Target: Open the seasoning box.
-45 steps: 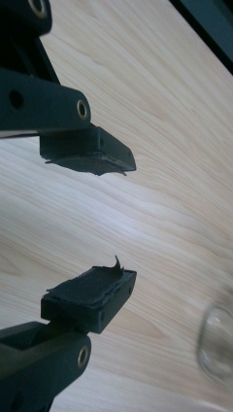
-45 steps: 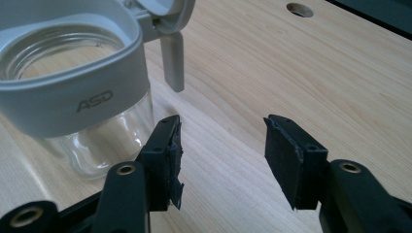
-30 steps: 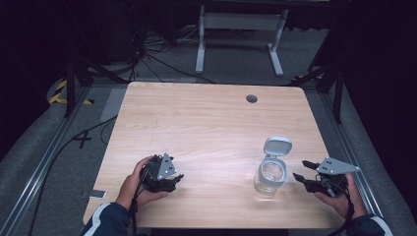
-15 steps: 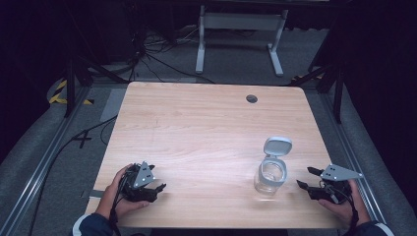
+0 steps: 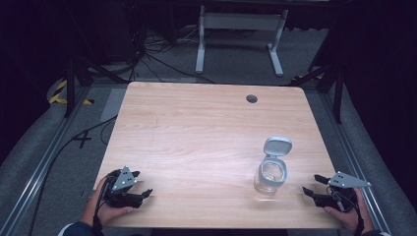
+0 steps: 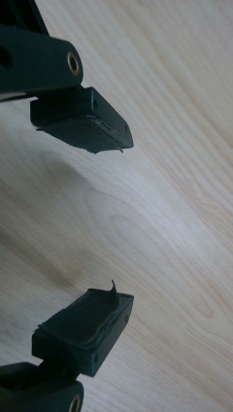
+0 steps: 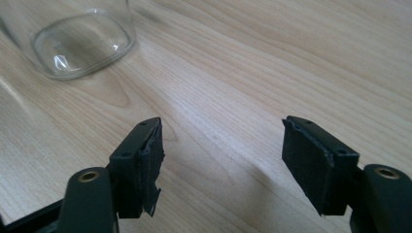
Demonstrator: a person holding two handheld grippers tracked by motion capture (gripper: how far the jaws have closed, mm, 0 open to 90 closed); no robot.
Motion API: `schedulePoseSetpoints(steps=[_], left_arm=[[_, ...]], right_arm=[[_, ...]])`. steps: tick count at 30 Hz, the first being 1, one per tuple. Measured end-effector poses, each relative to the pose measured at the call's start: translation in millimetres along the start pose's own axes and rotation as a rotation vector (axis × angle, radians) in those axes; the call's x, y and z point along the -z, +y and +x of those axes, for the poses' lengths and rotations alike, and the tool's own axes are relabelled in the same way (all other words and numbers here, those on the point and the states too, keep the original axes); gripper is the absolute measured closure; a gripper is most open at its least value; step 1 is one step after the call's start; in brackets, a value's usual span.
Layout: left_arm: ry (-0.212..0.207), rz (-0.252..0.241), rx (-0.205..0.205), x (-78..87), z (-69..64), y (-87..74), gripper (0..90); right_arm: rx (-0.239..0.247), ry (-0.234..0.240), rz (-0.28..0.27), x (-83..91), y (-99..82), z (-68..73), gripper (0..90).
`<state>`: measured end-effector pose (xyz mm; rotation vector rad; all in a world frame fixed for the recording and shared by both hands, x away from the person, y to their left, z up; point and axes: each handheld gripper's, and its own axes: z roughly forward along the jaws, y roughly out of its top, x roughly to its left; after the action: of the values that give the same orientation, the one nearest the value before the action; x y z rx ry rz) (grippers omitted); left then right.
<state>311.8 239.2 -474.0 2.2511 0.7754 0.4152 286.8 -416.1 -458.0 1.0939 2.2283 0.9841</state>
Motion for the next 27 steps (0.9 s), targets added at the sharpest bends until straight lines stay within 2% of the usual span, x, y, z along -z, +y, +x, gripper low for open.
schedulePoseSetpoints(steps=[1,3,4,5,9,10,11,15,20,27], left_arm=[[0.002,-0.005,0.007,-0.7,1.5,-3.7,23.1],[-0.012,-0.021,0.052,-1.5,4.3,-9.8,22.5],[-0.012,-0.021,0.052,-1.5,4.3,-9.8,22.2],[-0.002,-0.025,0.076,-1.0,6.3,-11.2,22.2],[-0.006,-0.010,0.085,-2.3,6.2,-10.2,19.2],[0.001,0.004,0.074,-2.0,7.7,-9.4,15.3],[-0.005,-0.008,0.099,-3.5,7.1,-10.0,15.2],[-0.003,0.008,0.089,-2.3,8.8,-9.7,15.2],[0.011,-0.003,0.120,-2.6,5.2,-10.6,15.3],[0.011,-0.002,0.117,-3.1,5.9,-10.3,14.9]], right_arm=[[-0.011,0.002,0.006,-1.3,-1.7,-0.8,30.6],[-0.004,-0.003,0.027,-3.8,-4.0,-1.8,30.1],[-0.004,-0.003,0.027,-3.8,-4.0,-1.8,30.1],[-0.029,0.011,0.020,-6.0,-6.8,-3.9,28.5],[-0.047,0.005,0.021,-6.3,-7.1,-6.8,27.5],[-0.060,0.013,0.029,-6.8,-7.1,-8.1,26.5],[-0.065,0.015,0.034,-6.7,-7.0,-8.8,26.3],[-0.066,0.012,0.031,-7.0,-7.2,-8.3,26.0],[-0.067,0.013,0.035,-7.0,-7.0,-8.9,25.9],[-0.076,0.007,0.034,-7.6,-6.4,-8.3,25.7]])
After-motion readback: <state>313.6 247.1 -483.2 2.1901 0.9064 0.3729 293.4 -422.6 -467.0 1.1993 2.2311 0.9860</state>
